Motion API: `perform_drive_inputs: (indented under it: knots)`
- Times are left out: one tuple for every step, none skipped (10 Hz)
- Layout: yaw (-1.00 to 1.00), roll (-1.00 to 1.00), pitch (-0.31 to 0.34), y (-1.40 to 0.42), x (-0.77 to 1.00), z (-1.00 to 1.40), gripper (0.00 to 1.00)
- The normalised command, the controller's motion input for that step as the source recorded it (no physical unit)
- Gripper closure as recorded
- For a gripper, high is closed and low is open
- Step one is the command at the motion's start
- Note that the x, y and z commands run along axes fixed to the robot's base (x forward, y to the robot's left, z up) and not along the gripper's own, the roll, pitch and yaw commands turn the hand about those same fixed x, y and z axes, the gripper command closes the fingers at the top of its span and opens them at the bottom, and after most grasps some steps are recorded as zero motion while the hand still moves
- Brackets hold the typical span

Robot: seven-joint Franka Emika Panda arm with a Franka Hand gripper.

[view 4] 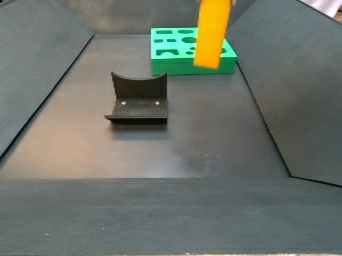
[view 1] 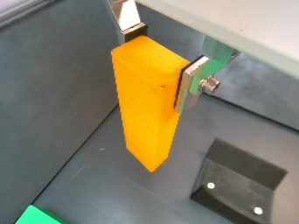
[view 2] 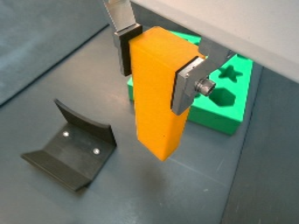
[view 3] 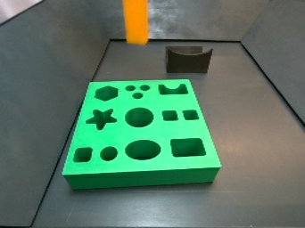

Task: Pick up the rectangle object. Move up. Move to above the board. Insert the rectangle object.
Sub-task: Move to above the board.

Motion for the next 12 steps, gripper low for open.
perform_drive_inputs:
  knots:
    - [0.05,0.00,0.083,-0.02,0.19,1.00,1.00]
    - [0.04,0.01,0.082,-0.02,0.14,0.92,1.00]
    - [0.04,0.01,0.082,-0.02,0.11,0.81,1.00]
    - [0.03,0.01,0.080,-0.02,0.06,0.59,1.00]
    - [0.03,0.01,0.079,-0.01,0.04,0.43,1.00]
    - [0.03,0.01,0.076,-0.01,0.02,0.22,1.00]
    - [0.90,0.13,0.367,-1.00,0.12,0.14,1.00]
    - [0.86,0.14,0.361,-1.00,0.12,0.14,1.00]
    - [0.55,0.13,0.312,-1.00,0.14,0.15,1.00]
    - [0.33,0.07,0.247,-1.00,0.15,0.15,1.00]
    - [0.16,0.05,0.166,-1.00,0.15,0.15,1.00]
    - [0.09,0.03,0.127,-1.00,0.16,0.16,1.00]
